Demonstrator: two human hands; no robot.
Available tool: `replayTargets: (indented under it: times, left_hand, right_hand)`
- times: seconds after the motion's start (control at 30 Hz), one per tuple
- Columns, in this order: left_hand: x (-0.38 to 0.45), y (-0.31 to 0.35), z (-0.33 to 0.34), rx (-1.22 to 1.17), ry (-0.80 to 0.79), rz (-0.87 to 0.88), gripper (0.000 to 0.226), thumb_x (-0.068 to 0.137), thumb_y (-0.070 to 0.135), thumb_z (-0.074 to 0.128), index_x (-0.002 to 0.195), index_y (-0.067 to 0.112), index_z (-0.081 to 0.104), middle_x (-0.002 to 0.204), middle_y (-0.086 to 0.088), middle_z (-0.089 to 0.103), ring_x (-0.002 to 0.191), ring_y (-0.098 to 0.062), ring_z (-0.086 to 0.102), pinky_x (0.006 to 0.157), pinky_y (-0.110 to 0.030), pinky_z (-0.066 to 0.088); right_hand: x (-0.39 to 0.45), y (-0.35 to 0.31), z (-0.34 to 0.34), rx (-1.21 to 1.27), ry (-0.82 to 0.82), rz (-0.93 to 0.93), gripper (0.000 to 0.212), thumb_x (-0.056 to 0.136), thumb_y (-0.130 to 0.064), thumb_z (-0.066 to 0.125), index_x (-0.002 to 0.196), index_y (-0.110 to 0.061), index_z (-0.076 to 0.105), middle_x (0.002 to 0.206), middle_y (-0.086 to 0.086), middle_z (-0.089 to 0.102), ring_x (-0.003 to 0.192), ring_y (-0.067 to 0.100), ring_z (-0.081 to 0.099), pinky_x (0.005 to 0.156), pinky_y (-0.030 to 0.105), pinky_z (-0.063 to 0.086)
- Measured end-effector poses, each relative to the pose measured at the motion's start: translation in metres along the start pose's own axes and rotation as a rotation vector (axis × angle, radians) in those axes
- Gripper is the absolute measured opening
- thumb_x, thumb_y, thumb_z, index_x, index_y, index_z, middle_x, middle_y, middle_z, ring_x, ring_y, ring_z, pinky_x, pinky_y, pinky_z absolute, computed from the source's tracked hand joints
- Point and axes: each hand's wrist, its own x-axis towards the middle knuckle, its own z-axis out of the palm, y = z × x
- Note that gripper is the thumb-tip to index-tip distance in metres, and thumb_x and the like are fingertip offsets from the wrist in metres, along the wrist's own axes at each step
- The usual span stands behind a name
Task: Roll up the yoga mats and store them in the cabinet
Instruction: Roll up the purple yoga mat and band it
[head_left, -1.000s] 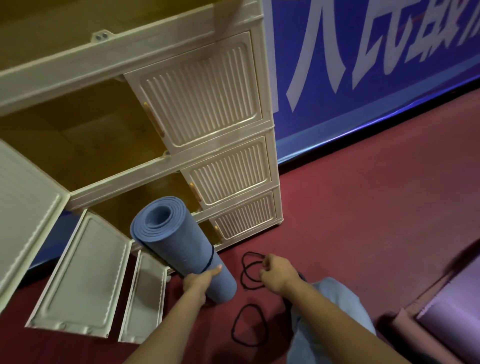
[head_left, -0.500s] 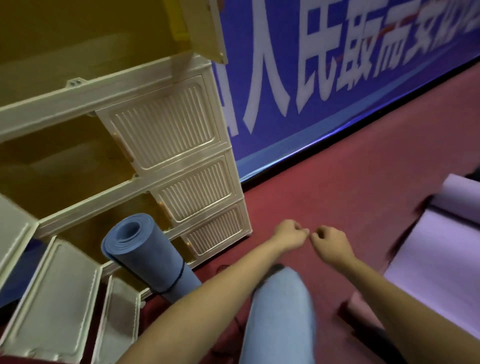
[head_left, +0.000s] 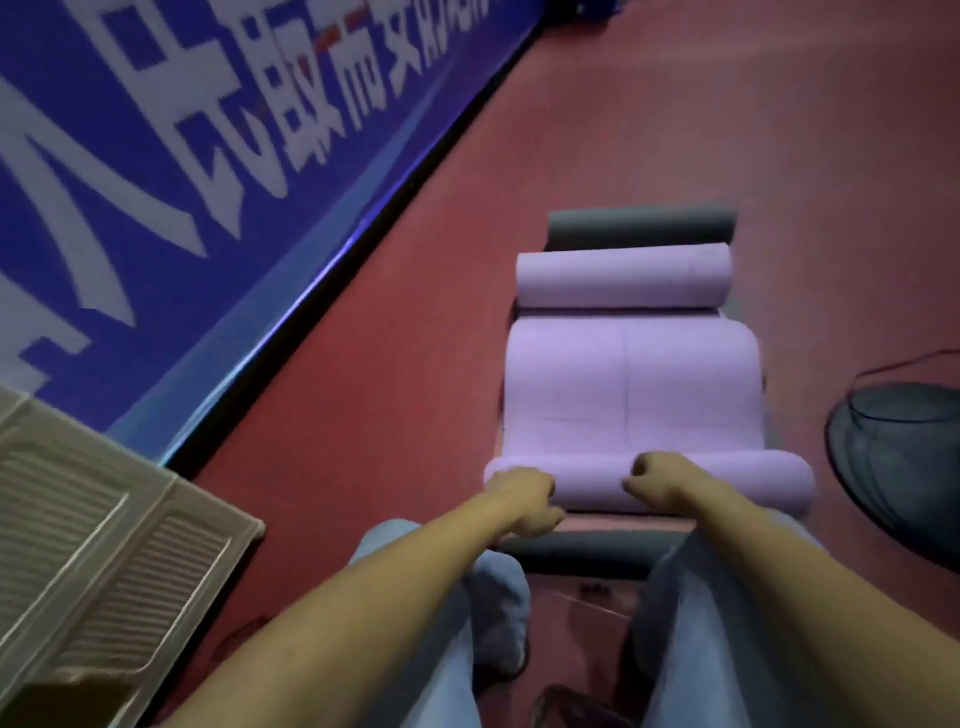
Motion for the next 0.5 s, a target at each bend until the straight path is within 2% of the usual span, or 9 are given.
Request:
replayTargets:
  times: [0.07, 0.13, 0.17, 0.23, 0.3, 0.37, 0.43, 0.5]
  left_hand:
    - [0.033, -0.001, 0.025, 0.045, -0.121, -0.053, 0.031, 0.09, 0.043, 0.056, 0.107, 0.019, 0.065, 0.126, -0.011, 0.067, 0.114, -0.034, 0.062, 0.095, -0.042, 0.049]
    - [0.059, 0.005, 0.041, 0.15, -0.335, -0.05, 0.035, 0.085, 0.042, 0.066, 0.114, 0.023, 0.069, 0.129, -0.005, 0.066, 0.118, -0.03, 0.061, 0.101, -0.047, 0.046]
    - [0.074, 0.011, 0.045, 0.164, -0.403, -0.019, 0.04, 0.084, 0.042, 0.071, 0.12, 0.024, 0.069, 0.13, -0.003, 0.066, 0.12, -0.029, 0.061, 0.1, -0.045, 0.046]
    - [0.104, 0.023, 0.044, 0.082, -0.345, 0.039, 0.055, 0.086, 0.042, 0.07, 0.135, 0.019, 0.059, 0.14, -0.007, 0.059, 0.125, -0.032, 0.057, 0.099, -0.042, 0.048]
    - [0.144, 0.026, 0.037, 0.004, -0.122, 0.017, 0.059, 0.089, 0.038, 0.065, 0.141, 0.014, 0.049, 0.144, -0.011, 0.051, 0.13, -0.035, 0.051, 0.105, -0.043, 0.045]
    - [0.181, 0.018, 0.033, -0.038, 0.001, -0.041, 0.058, 0.09, 0.034, 0.062, 0.142, 0.012, 0.045, 0.144, -0.012, 0.047, 0.131, -0.034, 0.047, 0.105, -0.043, 0.042]
    - [0.207, 0.0, 0.046, -0.078, -0.017, -0.12, 0.067, 0.086, 0.035, 0.067, 0.144, 0.012, 0.041, 0.146, -0.012, 0.046, 0.133, -0.034, 0.045, 0.108, -0.042, 0.043]
    - [0.223, -0.013, 0.072, -0.088, -0.105, -0.165, 0.091, 0.08, 0.04, 0.074, 0.155, 0.015, 0.028, 0.155, -0.011, 0.038, 0.142, -0.034, 0.038, 0.114, -0.041, 0.039]
  right_hand:
    - [0.018, 0.006, 0.006, 0.019, -0.088, 0.028, 0.041, 0.092, -0.035, 0.055, 0.122, -0.009, 0.066, 0.137, 0.018, 0.061, 0.122, 0.031, 0.059, 0.095, 0.032, 0.048]
    - [0.039, 0.02, 0.008, 0.028, -0.174, 0.088, 0.049, 0.092, -0.036, 0.057, 0.133, -0.009, 0.061, 0.143, 0.015, 0.057, 0.127, 0.031, 0.056, 0.101, 0.034, 0.047]
    - [0.05, 0.028, 0.006, 0.054, -0.184, 0.117, 0.048, 0.092, -0.037, 0.058, 0.131, -0.009, 0.062, 0.141, 0.015, 0.058, 0.125, 0.031, 0.057, 0.098, 0.033, 0.047]
    - [0.071, 0.039, -0.002, 0.142, -0.119, 0.149, 0.04, 0.092, -0.037, 0.055, 0.116, -0.008, 0.066, 0.129, 0.017, 0.064, 0.114, 0.032, 0.061, 0.085, 0.031, 0.047]
    - [0.09, 0.046, -0.009, 0.242, -0.005, 0.184, 0.032, 0.092, -0.035, 0.052, 0.106, -0.01, 0.065, 0.114, 0.013, 0.066, 0.103, 0.031, 0.06, 0.08, 0.032, 0.046]
    - [0.108, 0.052, -0.01, 0.288, 0.057, 0.195, 0.028, 0.092, -0.032, 0.052, 0.104, -0.01, 0.064, 0.107, 0.011, 0.064, 0.1, 0.031, 0.059, 0.078, 0.032, 0.045]
    - [0.12, 0.052, -0.003, 0.311, 0.029, 0.184, 0.027, 0.091, -0.029, 0.053, 0.101, -0.007, 0.066, 0.101, 0.012, 0.064, 0.099, 0.032, 0.06, 0.077, 0.032, 0.044]
    - [0.131, 0.051, 0.008, 0.349, -0.034, 0.16, 0.026, 0.089, -0.026, 0.057, 0.091, -0.003, 0.069, 0.09, 0.015, 0.067, 0.094, 0.032, 0.062, 0.073, 0.032, 0.045]
